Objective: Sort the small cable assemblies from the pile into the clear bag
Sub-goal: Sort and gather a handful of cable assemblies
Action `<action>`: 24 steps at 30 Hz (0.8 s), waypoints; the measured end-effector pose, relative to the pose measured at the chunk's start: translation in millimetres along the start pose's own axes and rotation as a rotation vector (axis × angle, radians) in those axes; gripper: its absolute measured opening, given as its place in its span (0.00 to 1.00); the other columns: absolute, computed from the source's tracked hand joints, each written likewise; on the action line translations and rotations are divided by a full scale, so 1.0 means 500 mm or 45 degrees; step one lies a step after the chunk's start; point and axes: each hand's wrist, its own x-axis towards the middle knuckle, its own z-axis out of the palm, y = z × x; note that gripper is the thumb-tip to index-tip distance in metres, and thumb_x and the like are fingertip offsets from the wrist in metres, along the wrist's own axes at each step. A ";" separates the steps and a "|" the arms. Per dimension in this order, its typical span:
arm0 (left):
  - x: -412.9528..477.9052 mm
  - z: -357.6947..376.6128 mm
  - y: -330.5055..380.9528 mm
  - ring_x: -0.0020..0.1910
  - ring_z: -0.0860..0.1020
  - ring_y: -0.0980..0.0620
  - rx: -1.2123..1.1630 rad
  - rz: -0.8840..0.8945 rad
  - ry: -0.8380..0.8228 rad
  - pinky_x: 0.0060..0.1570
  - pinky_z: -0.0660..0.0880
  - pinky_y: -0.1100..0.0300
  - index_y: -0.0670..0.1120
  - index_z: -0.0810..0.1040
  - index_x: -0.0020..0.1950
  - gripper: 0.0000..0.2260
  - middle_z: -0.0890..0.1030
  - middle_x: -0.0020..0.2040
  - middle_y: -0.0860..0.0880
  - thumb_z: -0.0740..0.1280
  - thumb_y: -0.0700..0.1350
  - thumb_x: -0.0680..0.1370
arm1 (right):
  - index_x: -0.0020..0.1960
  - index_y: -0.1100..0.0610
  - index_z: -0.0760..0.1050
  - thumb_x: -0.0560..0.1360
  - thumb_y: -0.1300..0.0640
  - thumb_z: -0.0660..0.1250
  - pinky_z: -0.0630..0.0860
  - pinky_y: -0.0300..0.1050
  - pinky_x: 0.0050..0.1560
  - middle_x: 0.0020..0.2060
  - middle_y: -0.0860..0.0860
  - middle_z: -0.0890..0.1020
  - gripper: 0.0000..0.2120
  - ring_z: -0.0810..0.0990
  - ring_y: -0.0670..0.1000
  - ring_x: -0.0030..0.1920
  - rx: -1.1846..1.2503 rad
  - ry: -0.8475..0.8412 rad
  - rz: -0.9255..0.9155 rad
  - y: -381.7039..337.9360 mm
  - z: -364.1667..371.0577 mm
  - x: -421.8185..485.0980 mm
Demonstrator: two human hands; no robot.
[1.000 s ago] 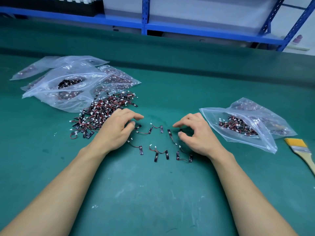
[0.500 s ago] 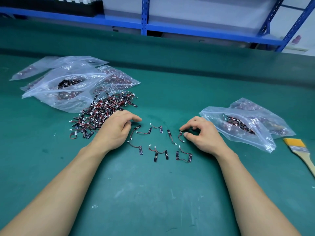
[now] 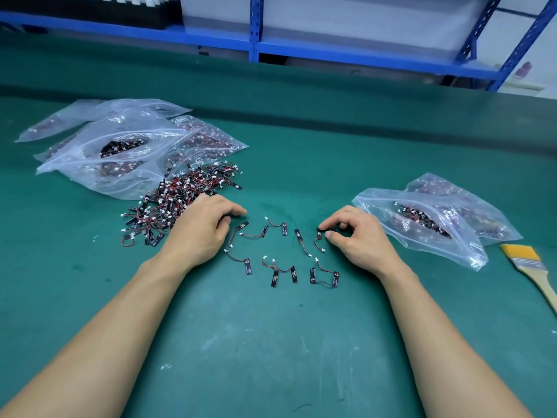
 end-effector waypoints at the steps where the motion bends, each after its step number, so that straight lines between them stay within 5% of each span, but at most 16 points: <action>1: 0.000 0.000 0.000 0.50 0.70 0.54 0.003 0.000 -0.002 0.54 0.69 0.59 0.50 0.83 0.57 0.14 0.81 0.52 0.55 0.65 0.34 0.78 | 0.44 0.45 0.84 0.73 0.62 0.73 0.65 0.26 0.45 0.44 0.43 0.80 0.11 0.74 0.40 0.46 0.001 0.002 0.003 0.000 0.000 0.000; 24: 0.002 0.000 -0.001 0.50 0.69 0.53 0.022 -0.006 -0.023 0.55 0.69 0.56 0.51 0.84 0.55 0.13 0.81 0.53 0.54 0.66 0.35 0.78 | 0.42 0.49 0.84 0.73 0.65 0.71 0.67 0.27 0.42 0.41 0.43 0.79 0.12 0.74 0.40 0.41 0.073 0.058 0.045 -0.003 0.003 0.003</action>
